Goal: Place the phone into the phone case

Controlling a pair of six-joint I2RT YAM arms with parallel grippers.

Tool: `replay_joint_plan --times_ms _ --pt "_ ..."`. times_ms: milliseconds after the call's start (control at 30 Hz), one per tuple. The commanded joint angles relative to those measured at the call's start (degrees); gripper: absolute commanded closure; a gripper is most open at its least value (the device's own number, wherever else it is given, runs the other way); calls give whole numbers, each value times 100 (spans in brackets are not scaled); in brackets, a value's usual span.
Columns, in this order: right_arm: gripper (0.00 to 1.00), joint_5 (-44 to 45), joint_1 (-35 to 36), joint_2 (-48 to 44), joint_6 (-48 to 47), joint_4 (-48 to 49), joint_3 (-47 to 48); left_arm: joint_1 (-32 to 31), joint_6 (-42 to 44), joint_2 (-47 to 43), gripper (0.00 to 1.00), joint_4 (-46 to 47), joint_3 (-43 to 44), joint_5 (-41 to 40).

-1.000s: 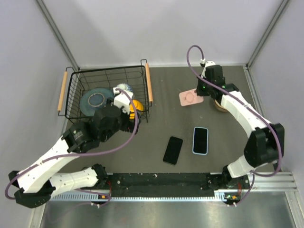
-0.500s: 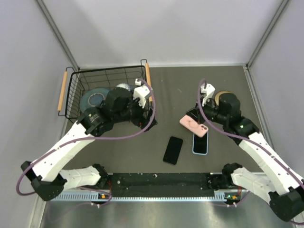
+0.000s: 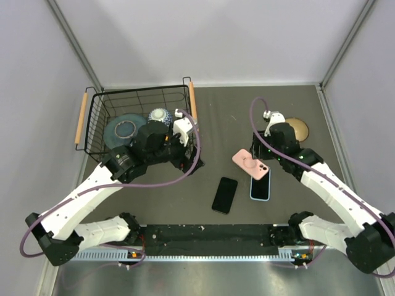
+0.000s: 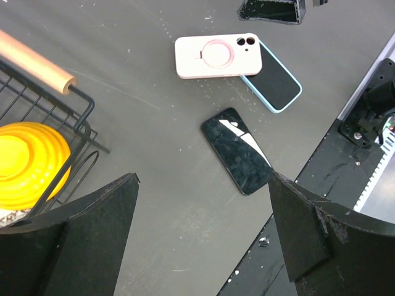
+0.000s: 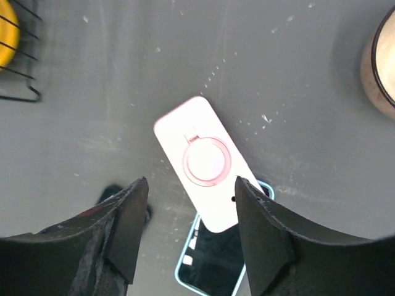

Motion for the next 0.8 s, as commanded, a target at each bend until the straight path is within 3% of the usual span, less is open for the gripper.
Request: replay_joint_plan --times_ms 0,67,167,267,567,767 --pt "39 153 51 218 -559 83 -173 17 65 -462 8 366 -307 -265" --pt "34 160 147 498 -1295 154 -147 8 65 -646 8 410 -465 -388" --pt "30 923 594 912 -2201 23 63 17 30 -875 7 436 -588 -424" --pt "27 1329 1024 1413 -2616 -66 205 17 21 -1078 7 436 -659 -380" --pt "25 2347 1852 2424 -3005 154 276 8 73 -1737 6 305 -905 -538" --pt "25 2427 1923 2934 -3004 251 126 8 144 -1983 5 199 -958 -652"
